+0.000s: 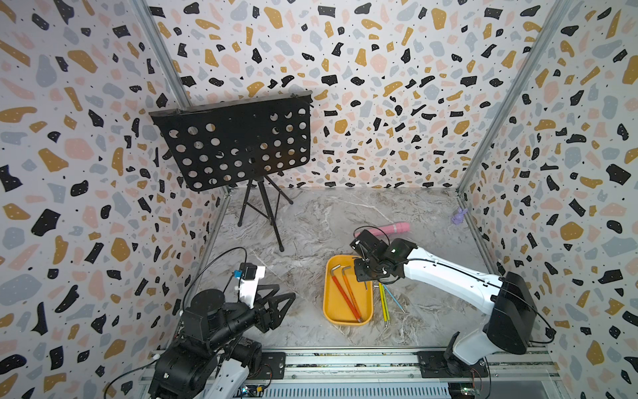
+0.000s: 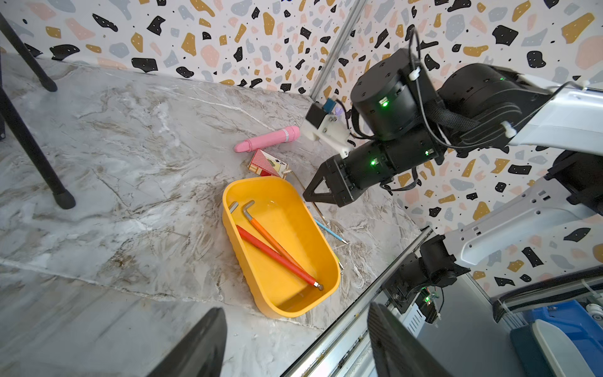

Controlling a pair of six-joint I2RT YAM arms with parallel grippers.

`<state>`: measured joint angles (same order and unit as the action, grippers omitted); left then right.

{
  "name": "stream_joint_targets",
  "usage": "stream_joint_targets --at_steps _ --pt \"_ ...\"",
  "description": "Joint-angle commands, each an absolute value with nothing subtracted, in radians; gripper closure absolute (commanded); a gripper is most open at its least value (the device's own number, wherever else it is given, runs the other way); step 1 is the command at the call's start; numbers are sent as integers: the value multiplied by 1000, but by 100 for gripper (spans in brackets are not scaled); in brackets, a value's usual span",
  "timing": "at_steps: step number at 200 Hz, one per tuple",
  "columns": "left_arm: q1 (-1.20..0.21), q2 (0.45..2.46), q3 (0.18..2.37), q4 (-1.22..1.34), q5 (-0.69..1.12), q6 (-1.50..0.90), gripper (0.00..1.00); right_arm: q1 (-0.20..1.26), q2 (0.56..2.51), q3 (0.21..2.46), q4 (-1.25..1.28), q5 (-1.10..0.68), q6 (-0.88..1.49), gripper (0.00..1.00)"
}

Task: Put the hex key on the desktop into the storage box
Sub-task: Place the Allen key in the storage box.

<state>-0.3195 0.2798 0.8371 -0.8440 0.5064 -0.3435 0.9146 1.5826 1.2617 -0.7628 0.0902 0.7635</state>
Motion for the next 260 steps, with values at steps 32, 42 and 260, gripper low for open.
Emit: stream_joint_targets --at_steps 32,42,260 --pt "-313 282 830 -796 519 -331 28 923 1676 1262 -767 9 801 100" --pt "-313 280 830 -796 520 -331 28 923 1700 1260 -764 -3 812 100" --pt "-311 282 830 -795 519 -331 28 886 1827 1247 -735 20 834 74"
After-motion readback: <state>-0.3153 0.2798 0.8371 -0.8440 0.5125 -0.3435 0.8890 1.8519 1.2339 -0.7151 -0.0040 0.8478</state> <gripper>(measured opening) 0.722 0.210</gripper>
